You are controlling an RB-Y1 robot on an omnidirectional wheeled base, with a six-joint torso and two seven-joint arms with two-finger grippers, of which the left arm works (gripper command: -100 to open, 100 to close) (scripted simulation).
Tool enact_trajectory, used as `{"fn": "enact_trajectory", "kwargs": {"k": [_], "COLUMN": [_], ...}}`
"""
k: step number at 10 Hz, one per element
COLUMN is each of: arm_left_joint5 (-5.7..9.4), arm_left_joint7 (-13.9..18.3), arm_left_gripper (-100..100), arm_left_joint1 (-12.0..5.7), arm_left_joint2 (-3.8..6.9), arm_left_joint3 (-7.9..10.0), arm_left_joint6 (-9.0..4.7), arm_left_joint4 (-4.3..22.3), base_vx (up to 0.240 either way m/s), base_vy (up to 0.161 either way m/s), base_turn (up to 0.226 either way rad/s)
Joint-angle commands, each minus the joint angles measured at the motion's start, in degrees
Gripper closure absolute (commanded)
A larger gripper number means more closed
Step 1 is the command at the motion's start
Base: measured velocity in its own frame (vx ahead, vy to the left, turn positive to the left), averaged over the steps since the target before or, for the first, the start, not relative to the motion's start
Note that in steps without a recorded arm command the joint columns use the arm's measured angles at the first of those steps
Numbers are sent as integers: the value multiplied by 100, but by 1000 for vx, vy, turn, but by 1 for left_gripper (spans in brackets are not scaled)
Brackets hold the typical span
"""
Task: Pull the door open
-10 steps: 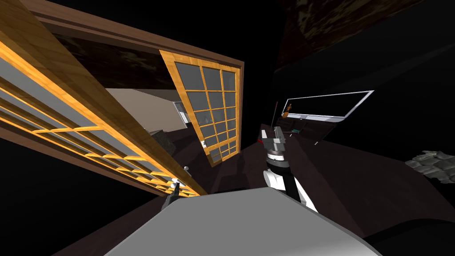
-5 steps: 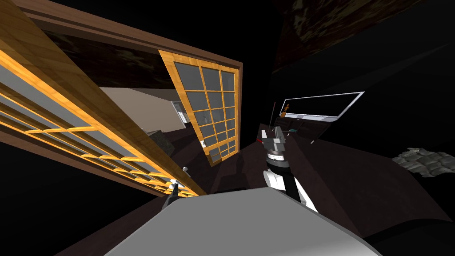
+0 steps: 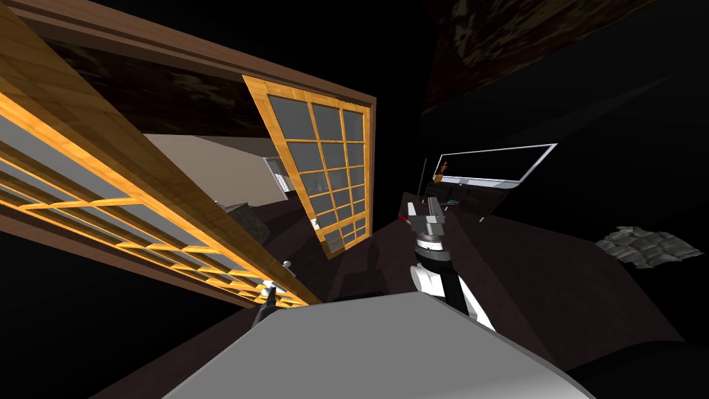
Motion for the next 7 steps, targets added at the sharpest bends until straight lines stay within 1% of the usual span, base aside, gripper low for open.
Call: {"fn": "enact_trajectory", "kwargs": {"k": [1, 2, 4, 5, 7], "arm_left_joint5": [151, 151, 248, 248, 346], "arm_left_joint7": [273, 273, 542, 542, 811], "arm_left_gripper": [100, 100, 100, 100, 100], "arm_left_joint1": [25, 25, 23, 23, 20], "arm_left_joint2": [95, 95, 121, 121, 147], "arm_left_joint3": [75, 75, 22, 22, -32], "arm_left_joint6": [52, 52, 41, 41, 29], "arm_left_joint4": [-31, -31, -29, -29, -26], "base_vx": [-19, -8, -6, -10, -24], "base_vy": [15, 15, 5, -10, -4], "base_turn": [-48, -25, -47, -1, -43]}}
